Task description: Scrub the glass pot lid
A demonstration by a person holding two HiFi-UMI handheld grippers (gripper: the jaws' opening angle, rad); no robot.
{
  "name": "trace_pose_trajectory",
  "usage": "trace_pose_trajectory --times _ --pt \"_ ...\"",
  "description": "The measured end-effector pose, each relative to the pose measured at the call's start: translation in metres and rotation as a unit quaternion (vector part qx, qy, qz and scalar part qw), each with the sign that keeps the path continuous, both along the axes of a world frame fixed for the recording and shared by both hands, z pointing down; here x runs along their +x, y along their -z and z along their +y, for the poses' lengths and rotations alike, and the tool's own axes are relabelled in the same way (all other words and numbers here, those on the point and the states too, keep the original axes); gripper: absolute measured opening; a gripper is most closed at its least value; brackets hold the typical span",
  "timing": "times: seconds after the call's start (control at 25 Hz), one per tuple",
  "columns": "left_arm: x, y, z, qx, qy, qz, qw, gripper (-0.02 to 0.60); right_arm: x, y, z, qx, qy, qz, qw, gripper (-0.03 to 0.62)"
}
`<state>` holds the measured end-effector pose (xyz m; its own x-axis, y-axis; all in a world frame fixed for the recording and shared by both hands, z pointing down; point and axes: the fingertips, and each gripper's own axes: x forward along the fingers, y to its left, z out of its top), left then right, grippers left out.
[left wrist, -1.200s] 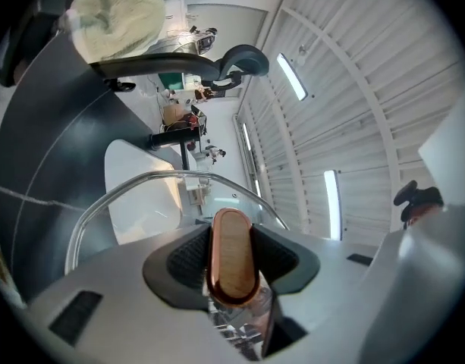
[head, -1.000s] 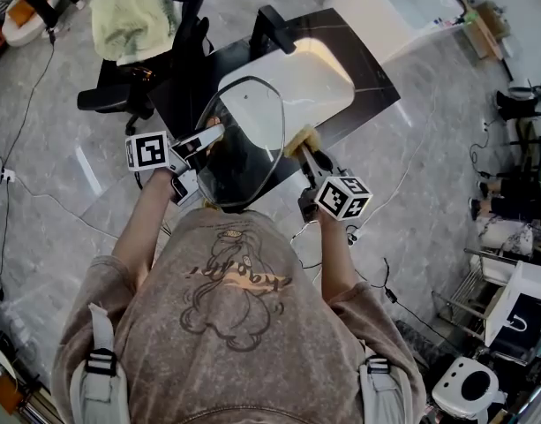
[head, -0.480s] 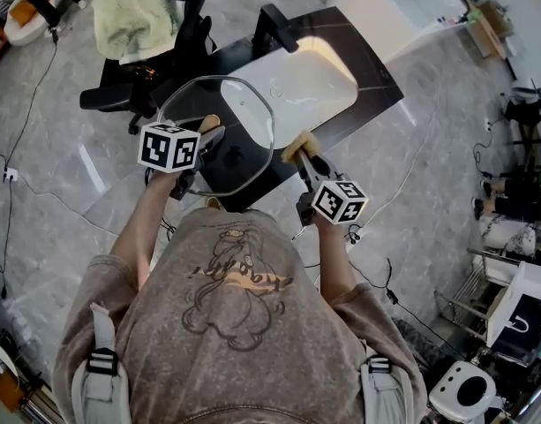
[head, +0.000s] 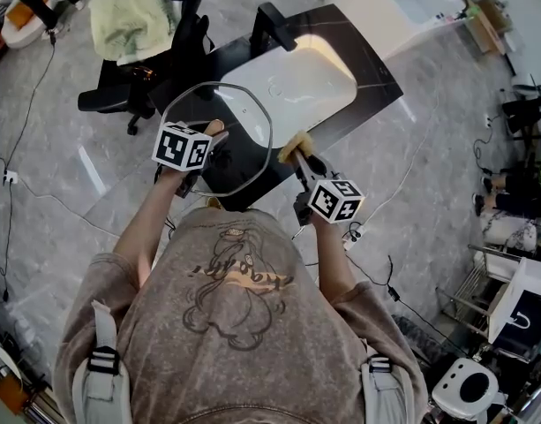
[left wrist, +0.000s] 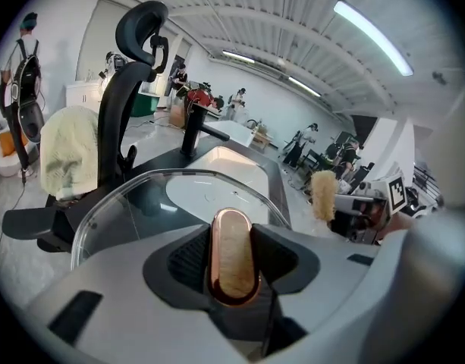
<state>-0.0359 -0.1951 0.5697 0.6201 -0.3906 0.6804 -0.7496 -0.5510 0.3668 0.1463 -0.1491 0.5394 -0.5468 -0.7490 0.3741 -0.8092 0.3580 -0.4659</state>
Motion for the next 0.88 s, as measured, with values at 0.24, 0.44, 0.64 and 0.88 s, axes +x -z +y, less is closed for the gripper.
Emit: trace_pose_trajectory --times 0.24,0.44,0.64,0.88 --pt "0.007 -0.033 0.000 -0.020 0.002 0.003 0.9998 0.181 -0.004 -0.001 0.001 -0.003 0.001 -0.002 1.000 0.041" --pt "0.008 -0.053 0.000 -0.028 0.004 -0.012 0.9995 0.181 -0.005 -0.002 0.001 -0.006 0.003 -0.002 1.000 0.042" --pt "0.010 -0.063 -0.001 -0.035 0.005 -0.015 0.9993 0.183 -0.005 -0.004 -0.001 -0.009 0.005 -0.001 1.000 0.041" --pt "0.015 -0.072 0.002 -0.040 0.002 -0.021 0.9990 0.183 -0.005 -0.005 -0.001 -0.013 0.006 -0.002 1.000 0.041"
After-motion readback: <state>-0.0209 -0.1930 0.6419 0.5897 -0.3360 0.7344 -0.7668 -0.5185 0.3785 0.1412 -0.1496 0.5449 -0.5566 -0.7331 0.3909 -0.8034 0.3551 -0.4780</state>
